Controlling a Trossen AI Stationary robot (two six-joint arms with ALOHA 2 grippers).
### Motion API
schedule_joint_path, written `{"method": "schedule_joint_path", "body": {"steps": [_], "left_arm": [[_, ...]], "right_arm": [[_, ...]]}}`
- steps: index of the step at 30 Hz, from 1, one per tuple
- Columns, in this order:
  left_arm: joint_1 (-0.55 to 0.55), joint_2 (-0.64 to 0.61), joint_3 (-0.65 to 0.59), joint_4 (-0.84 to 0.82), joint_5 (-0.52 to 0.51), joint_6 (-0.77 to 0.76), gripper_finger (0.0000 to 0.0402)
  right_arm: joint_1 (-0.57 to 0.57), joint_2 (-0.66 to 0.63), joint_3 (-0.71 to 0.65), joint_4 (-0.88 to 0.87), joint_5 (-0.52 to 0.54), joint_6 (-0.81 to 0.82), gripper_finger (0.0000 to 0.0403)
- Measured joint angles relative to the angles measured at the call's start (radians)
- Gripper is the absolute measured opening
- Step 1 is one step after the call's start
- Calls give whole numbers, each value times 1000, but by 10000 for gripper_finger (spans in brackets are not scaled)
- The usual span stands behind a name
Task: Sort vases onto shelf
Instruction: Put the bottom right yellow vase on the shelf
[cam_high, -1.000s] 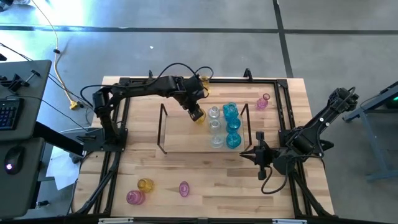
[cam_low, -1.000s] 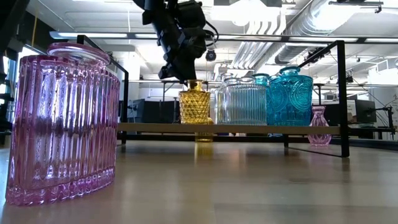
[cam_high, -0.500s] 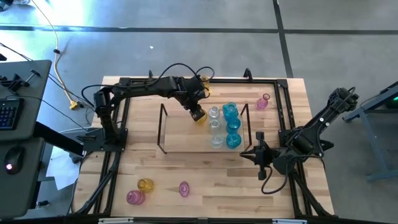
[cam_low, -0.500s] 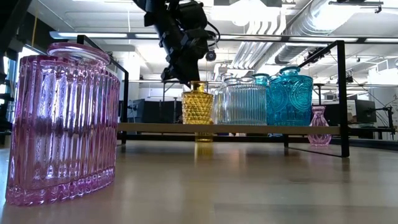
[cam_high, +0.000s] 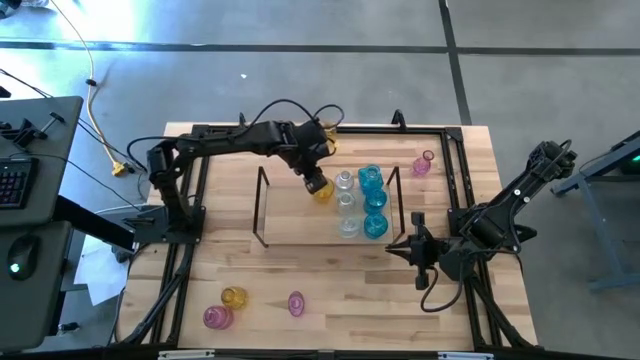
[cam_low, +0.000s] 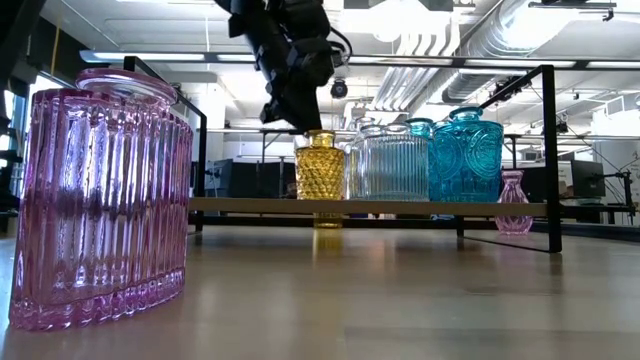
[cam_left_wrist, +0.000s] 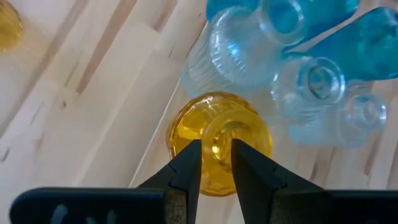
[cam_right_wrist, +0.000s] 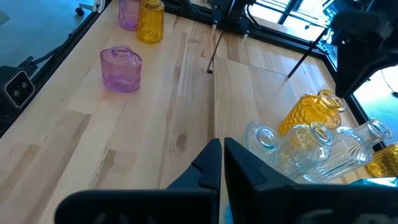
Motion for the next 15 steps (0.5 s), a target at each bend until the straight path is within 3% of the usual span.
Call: {"method": "schedule_joint_path", "body": {"steps": [9,15], "left_arm": [[-14,-79,0,-25,-73,62,78],[-112,-108,1,-57,-110,204,52]], "right_arm": [[0,0,0,1,0,0,0],[0,0,0,2,0,-2,0]]}}
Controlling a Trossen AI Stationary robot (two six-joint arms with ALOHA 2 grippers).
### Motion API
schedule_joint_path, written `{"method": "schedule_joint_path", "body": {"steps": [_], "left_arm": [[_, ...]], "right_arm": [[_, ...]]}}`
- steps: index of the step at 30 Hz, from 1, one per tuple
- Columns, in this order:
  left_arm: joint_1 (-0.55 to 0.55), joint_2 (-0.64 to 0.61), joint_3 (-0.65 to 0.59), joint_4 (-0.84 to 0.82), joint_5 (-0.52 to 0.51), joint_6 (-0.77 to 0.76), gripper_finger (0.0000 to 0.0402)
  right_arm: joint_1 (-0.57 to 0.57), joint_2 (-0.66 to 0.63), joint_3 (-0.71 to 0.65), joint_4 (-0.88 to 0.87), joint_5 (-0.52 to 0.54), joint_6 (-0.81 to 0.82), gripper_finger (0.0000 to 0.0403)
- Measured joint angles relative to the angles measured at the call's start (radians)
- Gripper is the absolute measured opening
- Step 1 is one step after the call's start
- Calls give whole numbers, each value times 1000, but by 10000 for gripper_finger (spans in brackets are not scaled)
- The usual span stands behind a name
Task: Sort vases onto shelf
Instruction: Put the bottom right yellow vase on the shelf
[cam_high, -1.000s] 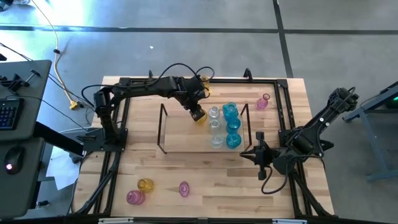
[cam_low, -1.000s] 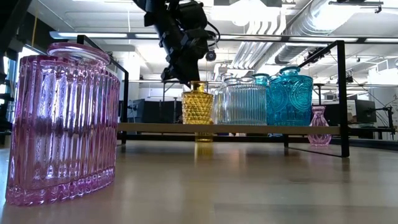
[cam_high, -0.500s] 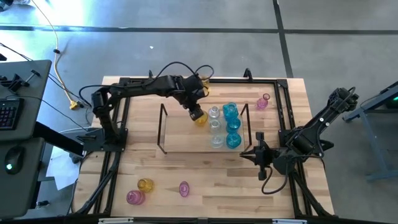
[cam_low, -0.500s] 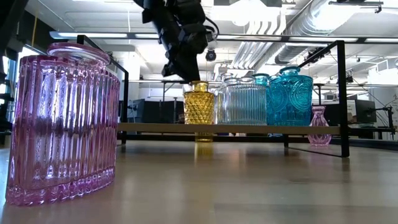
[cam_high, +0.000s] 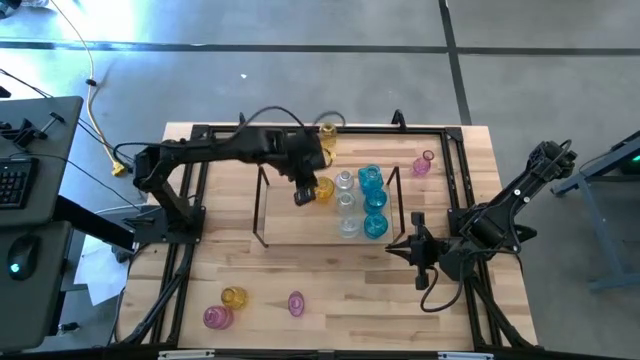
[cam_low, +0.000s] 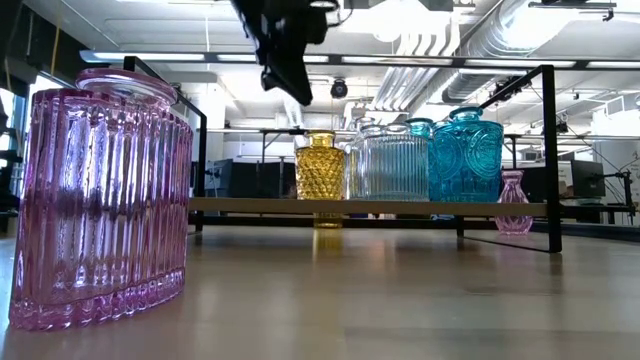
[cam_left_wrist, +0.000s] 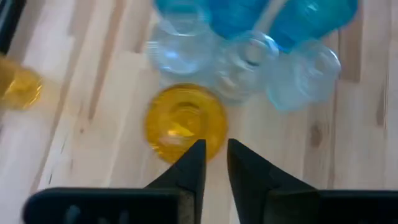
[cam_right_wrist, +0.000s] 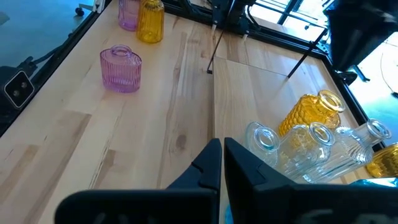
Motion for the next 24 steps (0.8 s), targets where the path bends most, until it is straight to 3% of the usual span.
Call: {"method": "schedule_joint_path", "body": {"steps": [6,15,24], "left_arm": [[-102,15,-17,36,-73,-33,5],[-127,17,-193,265,-125,-148,1],[-127,21,-263,395,-202,-148,0]], "right_arm": [[0,0,0,0,0,0,0],[0,0,0,3,0,-8,0],[0,0,0,6,0,-8,0]]}}
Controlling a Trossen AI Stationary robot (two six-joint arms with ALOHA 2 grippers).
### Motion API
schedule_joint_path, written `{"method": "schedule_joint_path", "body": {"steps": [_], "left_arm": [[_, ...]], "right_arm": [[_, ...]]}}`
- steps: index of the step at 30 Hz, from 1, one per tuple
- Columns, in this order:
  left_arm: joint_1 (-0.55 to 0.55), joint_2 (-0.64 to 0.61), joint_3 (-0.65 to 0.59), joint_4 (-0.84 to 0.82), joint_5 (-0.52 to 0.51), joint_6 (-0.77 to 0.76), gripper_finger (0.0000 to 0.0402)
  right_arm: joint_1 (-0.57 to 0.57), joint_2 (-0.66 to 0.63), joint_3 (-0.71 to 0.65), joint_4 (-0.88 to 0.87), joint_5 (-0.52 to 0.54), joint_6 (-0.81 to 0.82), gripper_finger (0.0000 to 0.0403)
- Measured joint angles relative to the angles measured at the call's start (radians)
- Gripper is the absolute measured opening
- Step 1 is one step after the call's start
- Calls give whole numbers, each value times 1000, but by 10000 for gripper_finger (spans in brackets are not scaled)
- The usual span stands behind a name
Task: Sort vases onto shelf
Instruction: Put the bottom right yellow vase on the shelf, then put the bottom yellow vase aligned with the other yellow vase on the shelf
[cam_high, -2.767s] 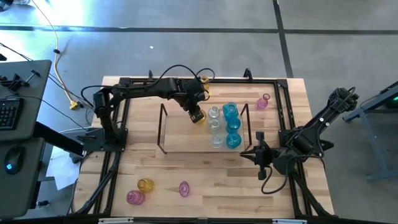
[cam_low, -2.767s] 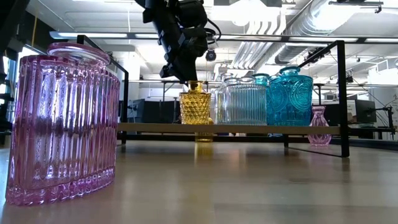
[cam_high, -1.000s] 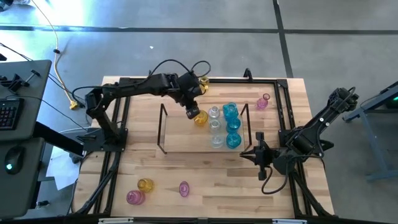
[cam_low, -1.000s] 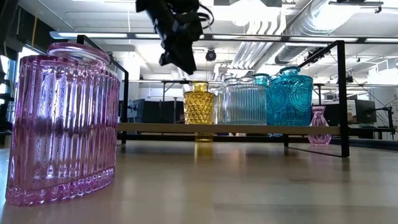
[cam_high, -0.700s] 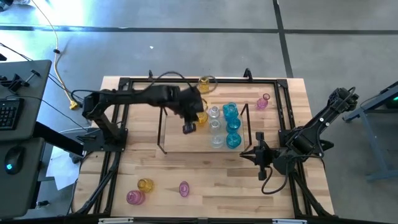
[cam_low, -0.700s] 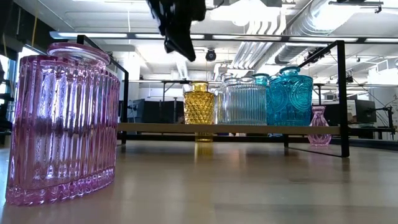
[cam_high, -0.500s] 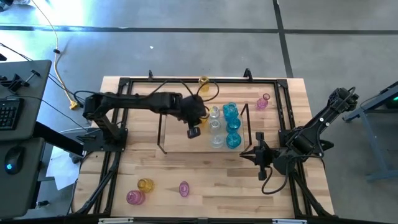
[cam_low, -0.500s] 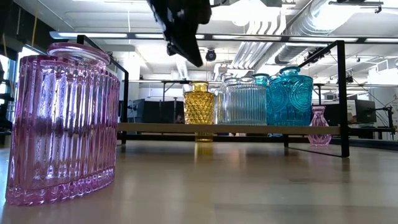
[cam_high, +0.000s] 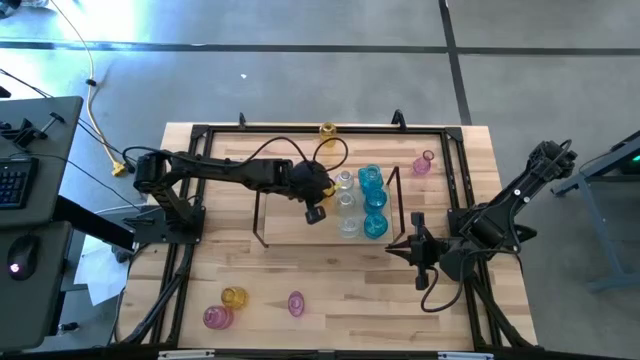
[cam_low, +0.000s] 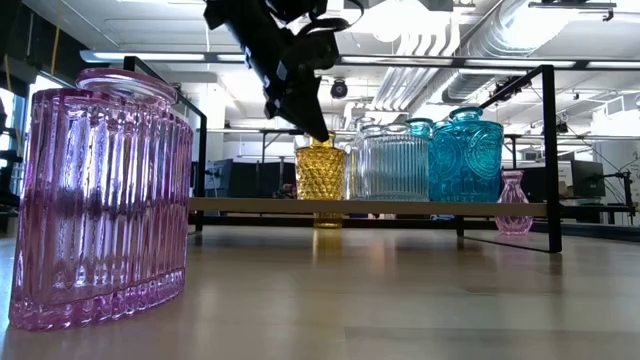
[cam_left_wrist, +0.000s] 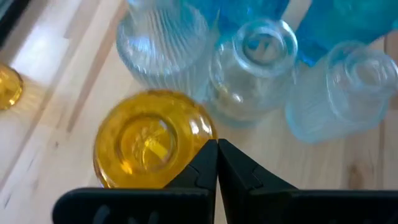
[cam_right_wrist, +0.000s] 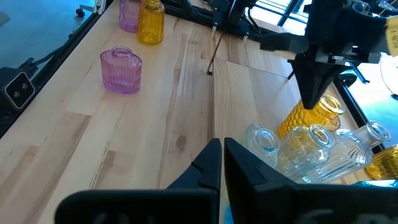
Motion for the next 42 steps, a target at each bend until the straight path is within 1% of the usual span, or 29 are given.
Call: {"method": "schedule_joint_path", "body": {"steps": [4,8,17,22,25,29,34,39,42], "left_arm": [[-1,3,1,5,-9,8,0],[-1,13,1,6,-46,8,0],[0,12,1,1,-75,8,0],[1,12,1,-10,-87,8,0],[0,11,1,-19,-111,9,0],[0,-2,1,-45,-113,9,0],[-45,-49,36,-172,-106,21,0],[-157,-104,107,-341,-88,50,0],[-238,-137,164,-477,-97,21,0]], "right_arm": [[0,0,0,2,0,0,0],[0,0,0,1,0,0,0],[0,0,0,1,0,2,0],[0,0,0,1,0,3,0],[0,0,0,1,0,3,0],[0,0,0,1,0,3,0],[0,0,0,1,-28,1,0],[0,0,0,-10,-30,0,0],[0,0,0,-13,-31,0,0]]}}
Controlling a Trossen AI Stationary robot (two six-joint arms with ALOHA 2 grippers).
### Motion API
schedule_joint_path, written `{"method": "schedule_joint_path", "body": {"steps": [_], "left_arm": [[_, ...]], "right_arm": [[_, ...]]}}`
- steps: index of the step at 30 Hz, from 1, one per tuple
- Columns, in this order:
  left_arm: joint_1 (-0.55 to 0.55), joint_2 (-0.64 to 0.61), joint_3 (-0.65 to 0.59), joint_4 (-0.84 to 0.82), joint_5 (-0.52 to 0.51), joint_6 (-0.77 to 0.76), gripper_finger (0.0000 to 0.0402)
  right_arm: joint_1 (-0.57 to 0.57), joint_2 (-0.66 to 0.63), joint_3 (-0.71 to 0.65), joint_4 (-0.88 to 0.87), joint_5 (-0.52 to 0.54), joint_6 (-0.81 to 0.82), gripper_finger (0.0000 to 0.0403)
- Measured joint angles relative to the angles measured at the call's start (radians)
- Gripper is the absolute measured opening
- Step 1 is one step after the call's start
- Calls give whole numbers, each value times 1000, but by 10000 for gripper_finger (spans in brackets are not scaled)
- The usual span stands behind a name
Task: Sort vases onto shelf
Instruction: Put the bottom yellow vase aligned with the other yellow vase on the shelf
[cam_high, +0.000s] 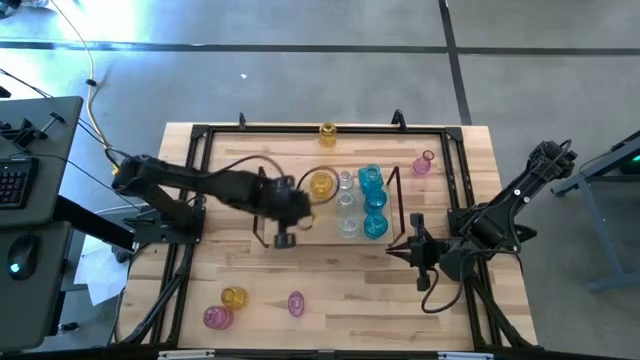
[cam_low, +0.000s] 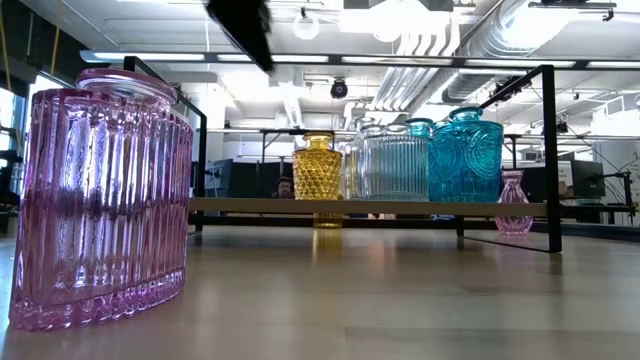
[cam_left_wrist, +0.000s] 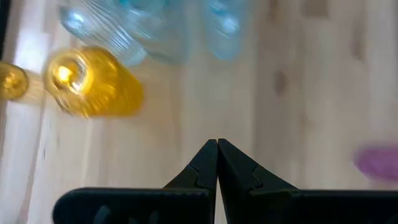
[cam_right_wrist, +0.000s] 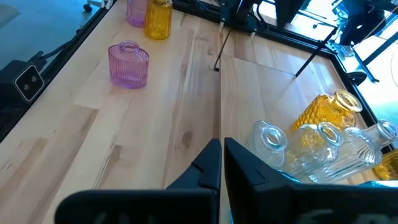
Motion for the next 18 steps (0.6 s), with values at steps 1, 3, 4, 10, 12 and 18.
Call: {"method": "schedule_joint_path", "body": {"steps": [1,3,4,10,12,18], "left_arm": [[-28,-7,21,-51,-5,-19,0],[-81,-21,62,-153,-11,-64,0],[-107,-27,80,-203,-13,-90,0],[-259,-40,181,-442,-15,-266,0],[-312,-41,199,-502,-2,-323,0],[-481,-41,202,-578,134,-589,0]], "right_arm": [[0,0,0,0,0,0,0],[0,0,0,0,0,0,0],[0,0,0,-1,0,0,0],[0,0,0,0,0,0,0],[0,0,0,0,0,2,0],[0,0,0,0,0,6,0]]}}
